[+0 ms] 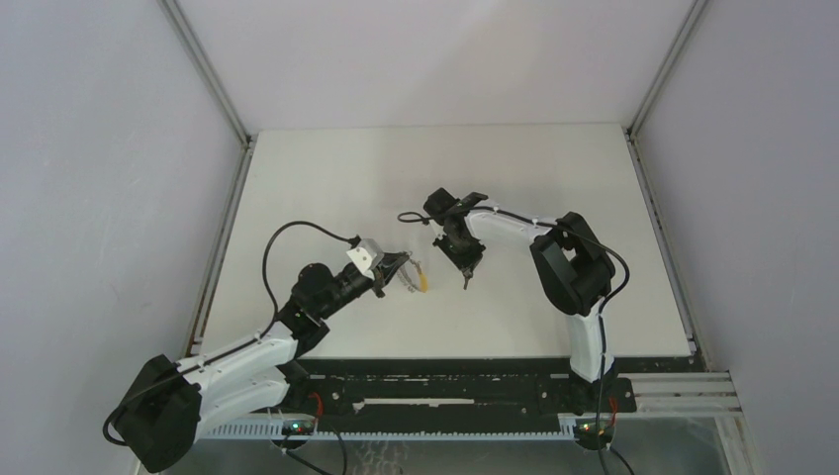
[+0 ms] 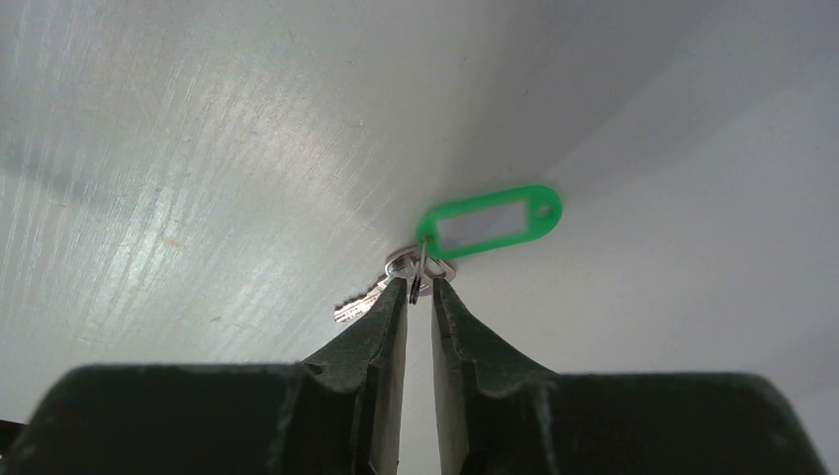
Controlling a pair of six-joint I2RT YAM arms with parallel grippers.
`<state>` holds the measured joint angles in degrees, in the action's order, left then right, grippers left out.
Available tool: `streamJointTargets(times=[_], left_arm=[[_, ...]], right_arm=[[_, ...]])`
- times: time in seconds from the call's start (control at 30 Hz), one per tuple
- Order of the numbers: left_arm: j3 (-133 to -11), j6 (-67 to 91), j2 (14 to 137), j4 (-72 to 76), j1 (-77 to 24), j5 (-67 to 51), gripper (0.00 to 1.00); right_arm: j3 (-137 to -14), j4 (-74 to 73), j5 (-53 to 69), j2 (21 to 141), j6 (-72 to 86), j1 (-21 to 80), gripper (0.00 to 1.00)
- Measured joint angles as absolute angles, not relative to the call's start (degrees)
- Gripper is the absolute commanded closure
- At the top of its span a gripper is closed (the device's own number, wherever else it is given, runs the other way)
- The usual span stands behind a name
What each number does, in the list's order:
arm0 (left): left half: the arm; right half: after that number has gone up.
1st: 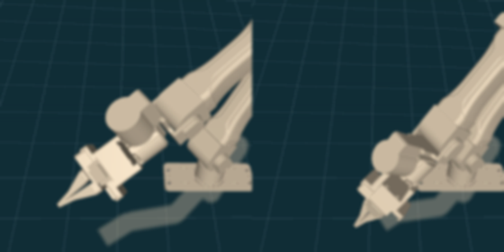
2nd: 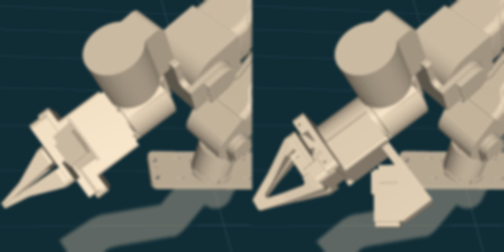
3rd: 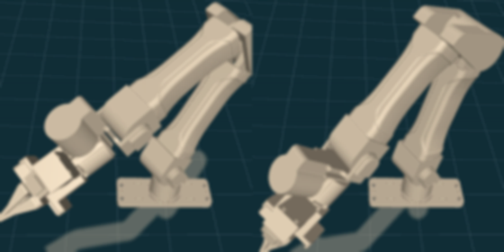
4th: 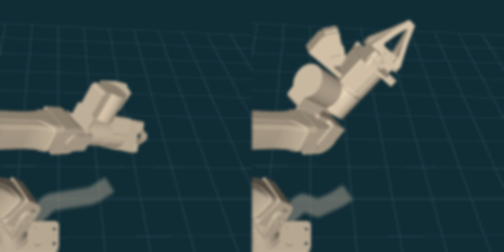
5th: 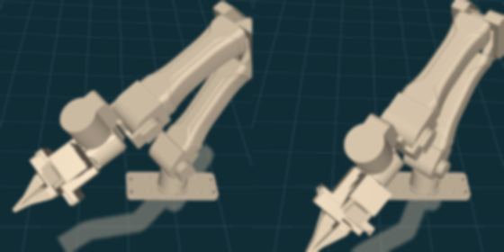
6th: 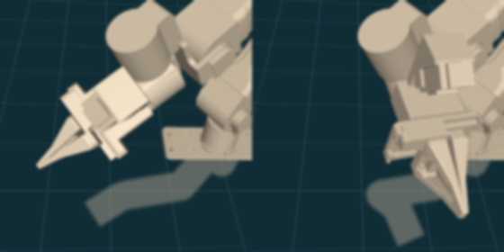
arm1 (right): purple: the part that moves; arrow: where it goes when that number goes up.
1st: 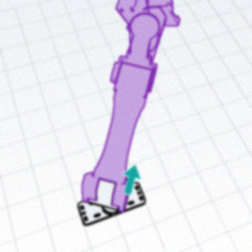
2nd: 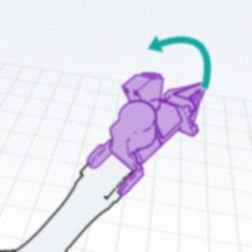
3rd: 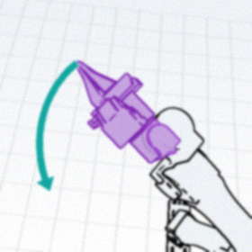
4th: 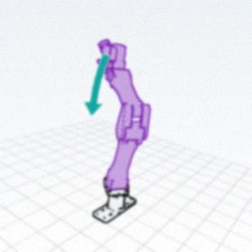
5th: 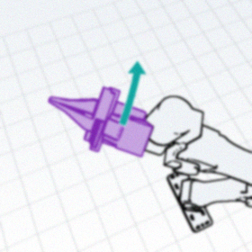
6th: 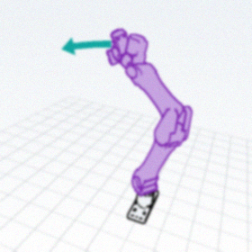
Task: Put the keys on the keyring
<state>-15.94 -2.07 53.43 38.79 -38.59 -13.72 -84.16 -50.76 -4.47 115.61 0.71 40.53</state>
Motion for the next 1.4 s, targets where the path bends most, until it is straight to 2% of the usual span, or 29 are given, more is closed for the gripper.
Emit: streamJointTargets(times=[0.33,0.47,0.7,0.83,1.13,1.4], left_arm=[[-15.94,-2.04,53.43,38.79,-38.59,-13.91,1.0],[-15.94,-2.04,53.43,38.76,-38.59,-13.96,1.0],[-15.94,-2.04,52.69,38.65,-38.59,-14.22,1.0],[-15.94,-2.0,51.9,38.7,-38.57,-15.05,1.0],[-15.94,-2.57,50.96,39.05,-38.52,-20.03,1.0],[-15.97,-7.51,49.58,40.03,-38.48,-27.81,1.0]], right_arm=[[-84.18,-50.7,-4.45,116.55,0.34,40.47,0.91],[-84.18,-50.7,-4.45,116.55,0.1,40.45,1.0],[-81.38,-48.71,-3.75,114.19,-1.17,39.77,1.0],[-75.59,-47.13,-1.43,106.65,-3.01,38.89,1.0],[-65.45,-39.38,9.72,79.37,-10.52,37.69,1.0],[-63.77,-38.33,18.68,69.17,-17.67,39.66,1.0]])
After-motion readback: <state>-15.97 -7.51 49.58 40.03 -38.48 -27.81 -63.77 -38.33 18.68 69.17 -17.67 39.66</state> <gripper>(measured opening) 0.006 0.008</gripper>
